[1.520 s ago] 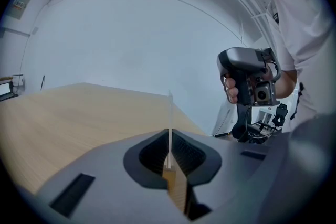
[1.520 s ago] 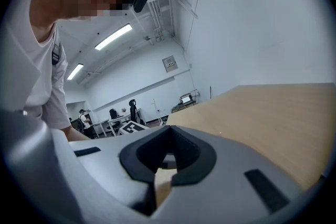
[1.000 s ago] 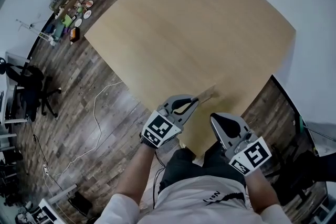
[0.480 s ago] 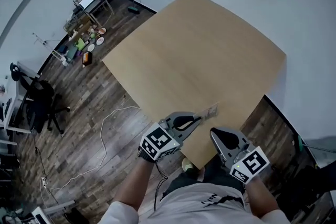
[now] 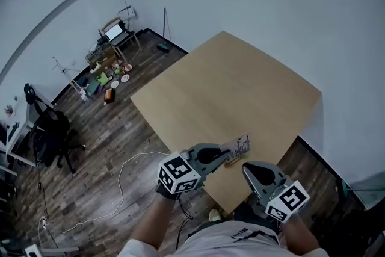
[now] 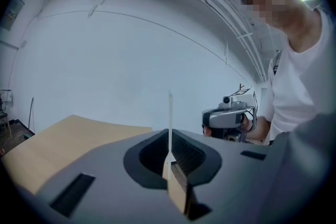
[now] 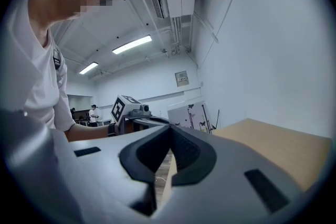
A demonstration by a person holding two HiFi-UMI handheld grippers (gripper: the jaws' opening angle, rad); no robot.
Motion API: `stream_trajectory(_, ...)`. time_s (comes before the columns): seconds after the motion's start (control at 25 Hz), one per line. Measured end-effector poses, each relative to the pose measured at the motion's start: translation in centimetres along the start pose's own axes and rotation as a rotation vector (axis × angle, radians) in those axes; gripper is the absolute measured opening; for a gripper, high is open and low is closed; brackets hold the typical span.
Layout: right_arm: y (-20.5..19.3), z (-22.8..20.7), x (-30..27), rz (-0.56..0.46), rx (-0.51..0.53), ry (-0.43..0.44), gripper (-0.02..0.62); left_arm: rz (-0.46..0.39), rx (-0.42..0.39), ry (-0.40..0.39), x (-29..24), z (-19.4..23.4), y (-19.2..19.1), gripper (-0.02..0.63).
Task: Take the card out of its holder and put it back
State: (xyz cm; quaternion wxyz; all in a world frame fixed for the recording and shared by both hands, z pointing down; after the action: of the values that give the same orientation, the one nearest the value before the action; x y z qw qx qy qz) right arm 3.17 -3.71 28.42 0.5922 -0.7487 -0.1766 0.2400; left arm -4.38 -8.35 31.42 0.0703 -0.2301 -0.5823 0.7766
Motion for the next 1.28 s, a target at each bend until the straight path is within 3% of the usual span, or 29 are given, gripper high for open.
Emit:
stream_trajectory(0.96,3.2,1.9,2.3,-0.033,0.053,0.007,0.012,-0.021,-0.03,0.003,0.6,-3.1,2.0,0.025)
stream_trajectory(1.28,0.2,-1.4,2.0,-0.012,-0.015,-0.017,0.012,0.032,0.006,-0.005,-2.4,-0.1,-2.5,0.025)
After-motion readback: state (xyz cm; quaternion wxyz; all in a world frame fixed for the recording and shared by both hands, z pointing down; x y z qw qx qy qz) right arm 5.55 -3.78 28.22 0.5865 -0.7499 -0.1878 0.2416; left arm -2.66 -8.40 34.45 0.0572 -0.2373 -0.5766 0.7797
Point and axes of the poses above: the fingertips, and each gripper's own axes: x backward along the fingers, z to its left, y out of its top, the point moved 2 cm from there along x, backward along the fingers, and after that the axes turned 4 degrees about z, right-handed, at the moved point
